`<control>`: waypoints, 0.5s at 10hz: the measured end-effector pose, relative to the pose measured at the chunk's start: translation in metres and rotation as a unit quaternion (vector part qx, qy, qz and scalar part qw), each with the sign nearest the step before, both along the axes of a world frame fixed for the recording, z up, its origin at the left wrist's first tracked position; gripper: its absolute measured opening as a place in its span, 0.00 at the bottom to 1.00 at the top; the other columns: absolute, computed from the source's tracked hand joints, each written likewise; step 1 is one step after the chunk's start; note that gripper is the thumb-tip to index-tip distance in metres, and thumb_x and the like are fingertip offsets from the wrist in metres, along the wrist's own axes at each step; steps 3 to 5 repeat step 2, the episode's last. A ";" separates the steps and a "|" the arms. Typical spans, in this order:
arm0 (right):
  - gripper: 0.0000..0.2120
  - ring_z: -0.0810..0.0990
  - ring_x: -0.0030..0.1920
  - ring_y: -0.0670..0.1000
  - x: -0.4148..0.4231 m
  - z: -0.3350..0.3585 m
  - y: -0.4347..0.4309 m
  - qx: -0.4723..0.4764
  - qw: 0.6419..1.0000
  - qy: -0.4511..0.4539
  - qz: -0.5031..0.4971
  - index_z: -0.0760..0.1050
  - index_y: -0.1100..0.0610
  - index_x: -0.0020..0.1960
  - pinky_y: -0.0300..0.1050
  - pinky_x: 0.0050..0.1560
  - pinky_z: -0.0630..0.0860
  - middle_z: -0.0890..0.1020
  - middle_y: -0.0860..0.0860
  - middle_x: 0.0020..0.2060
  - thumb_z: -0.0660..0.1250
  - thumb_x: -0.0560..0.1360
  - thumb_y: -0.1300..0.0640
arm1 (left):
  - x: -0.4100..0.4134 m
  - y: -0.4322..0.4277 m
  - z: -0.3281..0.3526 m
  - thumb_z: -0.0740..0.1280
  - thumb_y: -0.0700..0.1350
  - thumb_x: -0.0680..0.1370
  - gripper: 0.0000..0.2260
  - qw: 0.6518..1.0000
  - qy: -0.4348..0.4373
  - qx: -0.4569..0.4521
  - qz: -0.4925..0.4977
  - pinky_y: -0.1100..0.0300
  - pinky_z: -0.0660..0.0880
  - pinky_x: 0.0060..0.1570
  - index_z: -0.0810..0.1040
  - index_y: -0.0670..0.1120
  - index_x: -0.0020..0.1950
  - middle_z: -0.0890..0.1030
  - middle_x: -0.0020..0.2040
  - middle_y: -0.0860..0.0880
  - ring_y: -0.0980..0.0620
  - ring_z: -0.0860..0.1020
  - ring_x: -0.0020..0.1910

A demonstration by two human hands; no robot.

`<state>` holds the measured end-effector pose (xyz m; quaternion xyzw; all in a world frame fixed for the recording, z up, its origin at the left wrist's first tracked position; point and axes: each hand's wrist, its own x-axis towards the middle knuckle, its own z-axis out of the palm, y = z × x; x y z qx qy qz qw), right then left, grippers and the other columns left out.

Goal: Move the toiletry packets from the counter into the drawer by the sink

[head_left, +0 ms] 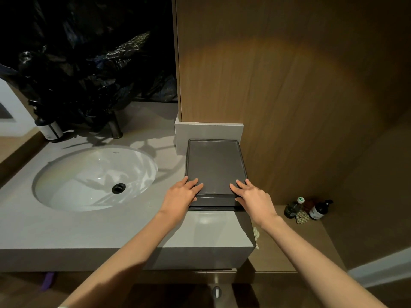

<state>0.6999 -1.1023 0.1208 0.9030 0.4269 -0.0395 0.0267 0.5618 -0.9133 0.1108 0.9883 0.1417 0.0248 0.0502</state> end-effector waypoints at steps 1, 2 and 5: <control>0.23 0.59 0.76 0.51 -0.004 0.004 -0.002 0.030 0.999 0.042 -0.009 0.60 0.44 0.75 0.52 0.65 0.72 0.63 0.46 0.76 0.58 0.81 0.54 | 0.002 -0.006 0.007 0.56 0.42 0.83 0.23 0.999 -0.017 -0.013 0.024 0.55 0.58 0.72 0.57 0.51 0.77 0.58 0.78 0.49 0.45 0.56 0.77; 0.25 0.64 0.74 0.51 -0.010 0.028 -0.011 0.086 0.991 0.099 0.010 0.62 0.43 0.74 0.51 0.70 0.67 0.66 0.47 0.74 0.63 0.79 0.51 | -0.024 -0.018 0.005 0.59 0.46 0.82 0.25 0.989 -0.093 -0.111 0.027 0.55 0.58 0.74 0.54 0.53 0.78 0.54 0.79 0.51 0.48 0.55 0.77; 0.25 0.64 0.74 0.51 -0.010 0.028 -0.011 0.086 0.991 0.099 0.010 0.62 0.43 0.74 0.51 0.70 0.67 0.66 0.47 0.74 0.63 0.79 0.51 | -0.024 -0.018 0.005 0.59 0.46 0.82 0.25 0.989 -0.093 -0.111 0.027 0.55 0.58 0.74 0.54 0.53 0.78 0.54 0.79 0.51 0.48 0.55 0.77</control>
